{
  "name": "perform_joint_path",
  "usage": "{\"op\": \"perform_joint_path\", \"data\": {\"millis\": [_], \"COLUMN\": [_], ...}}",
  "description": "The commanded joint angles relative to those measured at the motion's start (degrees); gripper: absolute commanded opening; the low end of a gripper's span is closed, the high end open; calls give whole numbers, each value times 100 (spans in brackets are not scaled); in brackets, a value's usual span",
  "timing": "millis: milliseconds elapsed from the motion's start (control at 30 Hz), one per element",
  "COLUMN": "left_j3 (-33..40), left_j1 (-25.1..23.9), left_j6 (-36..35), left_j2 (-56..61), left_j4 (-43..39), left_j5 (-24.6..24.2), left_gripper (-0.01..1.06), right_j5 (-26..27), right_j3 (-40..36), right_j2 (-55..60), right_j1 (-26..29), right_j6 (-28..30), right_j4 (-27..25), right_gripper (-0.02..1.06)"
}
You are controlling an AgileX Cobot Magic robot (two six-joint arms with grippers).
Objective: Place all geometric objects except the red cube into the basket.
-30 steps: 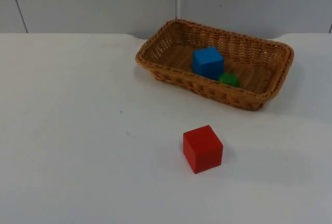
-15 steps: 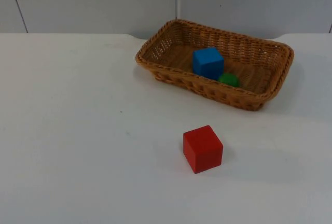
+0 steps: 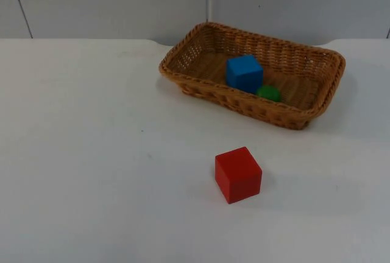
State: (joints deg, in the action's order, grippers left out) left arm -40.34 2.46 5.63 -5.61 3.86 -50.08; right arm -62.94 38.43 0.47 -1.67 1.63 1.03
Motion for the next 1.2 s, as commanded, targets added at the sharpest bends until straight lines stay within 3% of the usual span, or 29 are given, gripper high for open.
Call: {"op": "perform_joint_path", "data": {"millis": [0,200,400,500,600,1167], "left_j3": [321,763,1051,1037,1115,1202], "left_j1": [11,11,11,11,11,11], "left_j6": [-46,7,7,7,-35,-357], "left_j2": [-3,37,84,150,293,561], "left_j4": [71,-22,27,-52,-104,-29], "left_j5": [211,231,-559,-601,-1096,-1154], "left_gripper": [104,104,104,104,104,104], "right_j5": [146,310,104,104,104,104], "right_j3": [-407,-763,-894,-894,-894,-894], "right_j2": [-47,-47,-47,-47,-47,-47], "right_j1": [-27,-27,-27,-27,-27,-27], "right_j6": [-128,-94,-119,-119,-119,-118], "right_j4": [34,17,29,29,29,-7], "right_gripper": [103,103,103,103,103,103]}}
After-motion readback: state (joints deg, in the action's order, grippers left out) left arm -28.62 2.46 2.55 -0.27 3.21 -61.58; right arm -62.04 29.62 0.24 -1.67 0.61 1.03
